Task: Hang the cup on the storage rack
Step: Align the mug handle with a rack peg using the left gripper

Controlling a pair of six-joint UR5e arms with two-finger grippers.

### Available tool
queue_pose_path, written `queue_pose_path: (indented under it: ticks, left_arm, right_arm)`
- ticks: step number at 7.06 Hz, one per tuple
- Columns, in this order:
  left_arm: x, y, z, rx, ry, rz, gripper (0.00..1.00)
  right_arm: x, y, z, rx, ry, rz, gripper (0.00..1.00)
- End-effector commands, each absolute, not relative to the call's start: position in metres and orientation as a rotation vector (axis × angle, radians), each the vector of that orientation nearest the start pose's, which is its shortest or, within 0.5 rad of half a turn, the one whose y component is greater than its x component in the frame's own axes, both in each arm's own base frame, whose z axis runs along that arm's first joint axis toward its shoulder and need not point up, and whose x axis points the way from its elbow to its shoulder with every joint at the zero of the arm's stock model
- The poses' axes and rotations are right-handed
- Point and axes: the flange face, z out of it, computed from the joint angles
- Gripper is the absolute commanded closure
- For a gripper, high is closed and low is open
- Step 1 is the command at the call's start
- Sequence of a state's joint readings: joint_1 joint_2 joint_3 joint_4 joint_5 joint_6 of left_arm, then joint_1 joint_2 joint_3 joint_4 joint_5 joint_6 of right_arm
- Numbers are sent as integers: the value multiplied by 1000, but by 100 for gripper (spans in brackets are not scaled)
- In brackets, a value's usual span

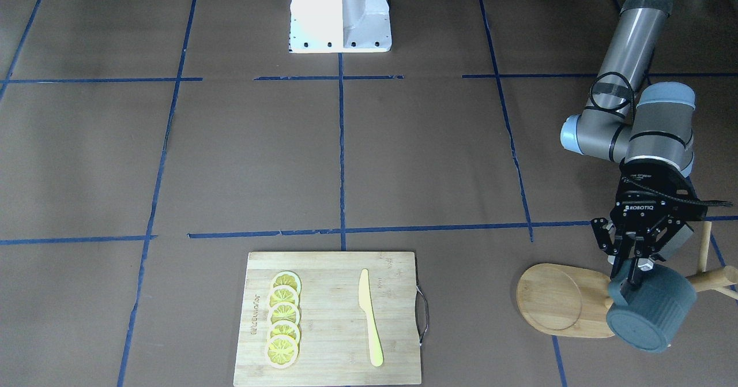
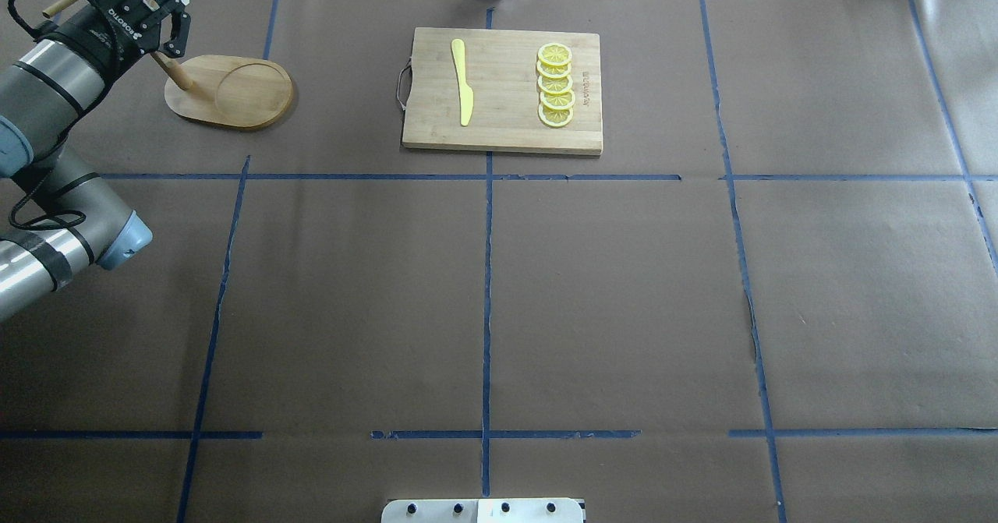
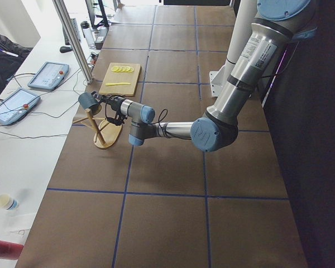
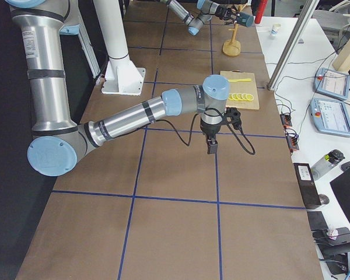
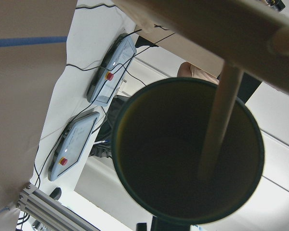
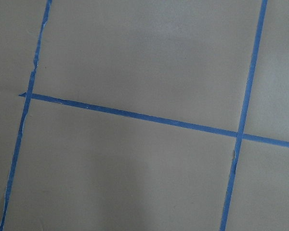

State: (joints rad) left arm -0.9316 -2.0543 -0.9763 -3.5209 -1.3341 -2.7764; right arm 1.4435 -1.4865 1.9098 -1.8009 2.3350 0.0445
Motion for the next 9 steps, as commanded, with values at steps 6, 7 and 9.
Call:
queue_pose_path:
  ticks: [6, 7, 9]
  left_arm:
    - [250, -596, 484, -248, 2293, -1598, 98]
    - [250, -596, 484, -265, 2296, -1604, 98]
    - [249, -596, 485, -263, 2297, -1608, 92]
  right_arm:
    - [0, -509, 475, 121, -775, -154, 0]
    - [0, -509, 474, 122, -775, -154, 0]
    - [0, -511, 473, 125, -774, -155, 0]
